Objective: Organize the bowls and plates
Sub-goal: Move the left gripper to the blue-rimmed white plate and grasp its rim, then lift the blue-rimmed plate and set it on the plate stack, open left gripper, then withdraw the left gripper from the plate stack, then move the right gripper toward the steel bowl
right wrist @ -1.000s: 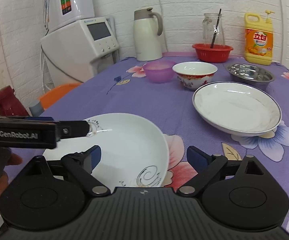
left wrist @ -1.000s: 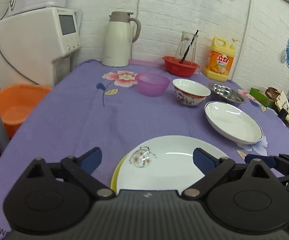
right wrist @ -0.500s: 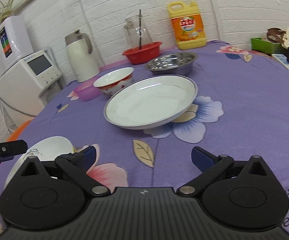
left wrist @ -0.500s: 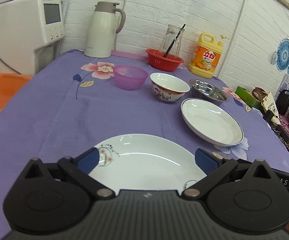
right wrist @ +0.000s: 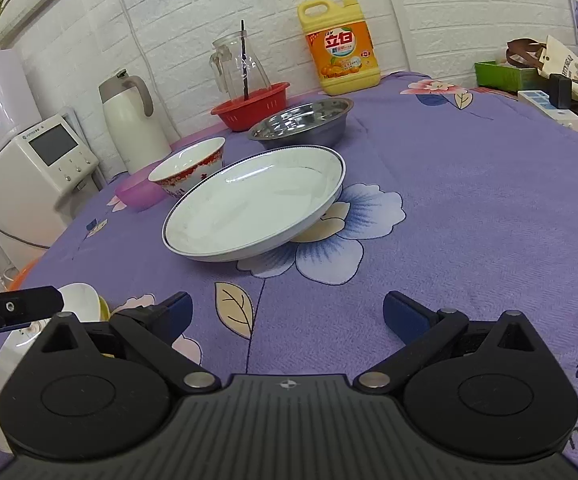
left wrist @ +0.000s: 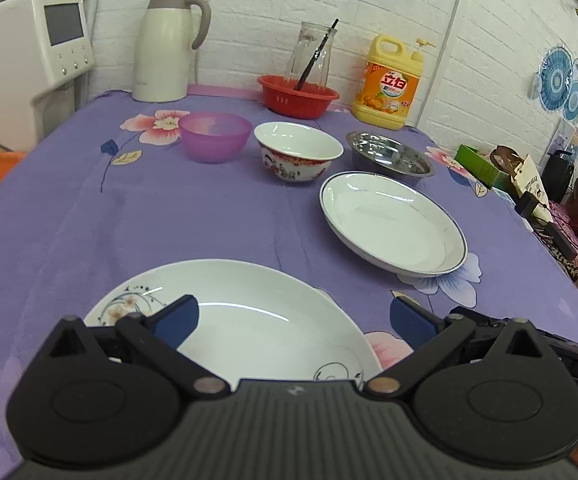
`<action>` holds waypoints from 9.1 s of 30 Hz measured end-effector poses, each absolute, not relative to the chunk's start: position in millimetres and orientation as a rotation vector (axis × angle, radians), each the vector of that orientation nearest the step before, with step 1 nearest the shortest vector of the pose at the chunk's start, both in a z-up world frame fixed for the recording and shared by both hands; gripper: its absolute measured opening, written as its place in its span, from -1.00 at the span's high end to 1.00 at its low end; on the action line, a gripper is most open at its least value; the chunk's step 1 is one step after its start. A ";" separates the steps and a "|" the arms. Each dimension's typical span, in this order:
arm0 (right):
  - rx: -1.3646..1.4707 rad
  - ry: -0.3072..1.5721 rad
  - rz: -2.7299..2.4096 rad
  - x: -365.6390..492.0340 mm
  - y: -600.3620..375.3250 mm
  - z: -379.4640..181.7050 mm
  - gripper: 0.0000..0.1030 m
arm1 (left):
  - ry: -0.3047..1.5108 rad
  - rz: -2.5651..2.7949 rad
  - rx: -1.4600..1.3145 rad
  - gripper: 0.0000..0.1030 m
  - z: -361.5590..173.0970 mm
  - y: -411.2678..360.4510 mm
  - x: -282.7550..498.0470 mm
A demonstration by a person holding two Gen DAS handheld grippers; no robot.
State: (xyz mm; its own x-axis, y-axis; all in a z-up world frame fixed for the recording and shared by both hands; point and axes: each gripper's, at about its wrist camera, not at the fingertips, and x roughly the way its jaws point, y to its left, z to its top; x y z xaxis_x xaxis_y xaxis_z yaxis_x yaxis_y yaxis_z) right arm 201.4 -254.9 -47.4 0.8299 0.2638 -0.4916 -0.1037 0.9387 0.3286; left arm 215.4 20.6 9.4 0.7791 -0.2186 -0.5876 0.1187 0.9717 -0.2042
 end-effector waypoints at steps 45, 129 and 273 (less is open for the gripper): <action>0.007 0.647 0.171 343.9 -247.2 -47.0 -1.00 | 0.886 -0.110 -0.012 -0.97 -18.0 -44.9 408.6; -0.006 0.495 0.402 194.1 -136.1 10.3 -1.00 | 0.684 -0.138 -0.122 -0.44 41.0 66.0 227.9; -0.094 0.774 0.130 390.7 -291.4 -2.2 -1.00 | 0.706 -0.293 -0.294 -0.96 37.0 17.4 304.6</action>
